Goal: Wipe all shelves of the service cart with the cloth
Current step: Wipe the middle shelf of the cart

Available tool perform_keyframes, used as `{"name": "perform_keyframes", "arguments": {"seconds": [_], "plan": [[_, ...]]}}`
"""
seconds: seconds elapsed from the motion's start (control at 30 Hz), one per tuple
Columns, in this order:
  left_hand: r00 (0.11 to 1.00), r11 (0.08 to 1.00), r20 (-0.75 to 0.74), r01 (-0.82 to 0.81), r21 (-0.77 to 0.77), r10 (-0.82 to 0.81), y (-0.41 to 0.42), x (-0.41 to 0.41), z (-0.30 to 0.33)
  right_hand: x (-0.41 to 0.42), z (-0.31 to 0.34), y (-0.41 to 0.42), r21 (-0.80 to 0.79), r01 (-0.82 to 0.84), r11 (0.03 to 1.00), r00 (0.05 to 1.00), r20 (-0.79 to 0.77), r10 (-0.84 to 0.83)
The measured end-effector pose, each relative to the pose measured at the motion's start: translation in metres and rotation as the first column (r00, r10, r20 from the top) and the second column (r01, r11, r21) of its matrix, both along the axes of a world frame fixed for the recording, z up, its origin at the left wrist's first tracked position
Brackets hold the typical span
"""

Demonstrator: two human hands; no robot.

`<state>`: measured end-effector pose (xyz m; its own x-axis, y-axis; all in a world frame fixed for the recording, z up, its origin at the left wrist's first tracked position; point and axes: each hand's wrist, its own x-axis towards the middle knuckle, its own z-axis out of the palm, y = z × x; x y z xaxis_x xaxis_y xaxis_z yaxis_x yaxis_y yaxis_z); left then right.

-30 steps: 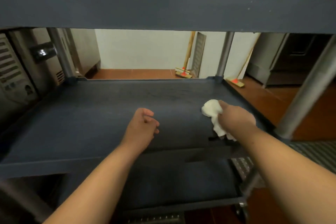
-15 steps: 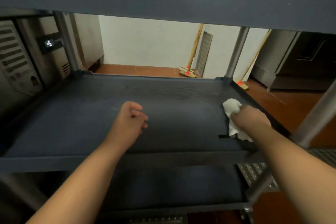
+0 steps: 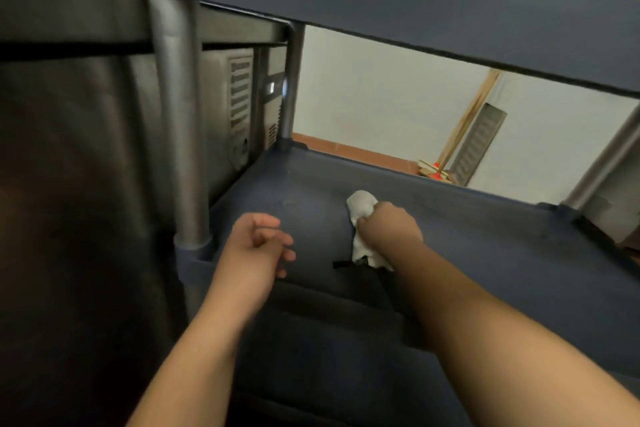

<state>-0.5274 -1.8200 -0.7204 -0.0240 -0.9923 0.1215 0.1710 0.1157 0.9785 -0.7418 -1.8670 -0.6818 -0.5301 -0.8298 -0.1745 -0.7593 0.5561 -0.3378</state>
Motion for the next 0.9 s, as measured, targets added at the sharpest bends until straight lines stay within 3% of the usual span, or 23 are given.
{"name": "perform_keyframes", "arguments": {"seconds": [0.1, 0.43, 0.63, 0.9], "plan": [[0.999, 0.999, 0.024, -0.037, -0.033, 0.038, -0.005, 0.024, 0.003, 0.056, 0.003, -0.021, -0.060, -0.052, 0.997, 0.997, 0.055, 0.055], [0.989, 0.995, 0.114, -0.096, 0.027, 0.092, -0.005, 0.063, -0.004, 0.148, -0.006, -0.053, -0.098, -0.388, 0.917, 0.921, -0.073, 0.382], [0.990, 0.997, 0.121, -0.072, -0.037, 0.076, 0.011, 0.042, 0.000, 0.106, -0.011, -0.039, -0.073, -0.320, 0.945, 0.942, -0.132, 0.309], [0.975, 0.995, 0.214, 0.077, -0.066, -0.061, 0.040, -0.056, 0.009, -0.043, -0.011, 0.019, -0.032, -0.138, 0.990, 0.986, -0.097, 0.135]]}}
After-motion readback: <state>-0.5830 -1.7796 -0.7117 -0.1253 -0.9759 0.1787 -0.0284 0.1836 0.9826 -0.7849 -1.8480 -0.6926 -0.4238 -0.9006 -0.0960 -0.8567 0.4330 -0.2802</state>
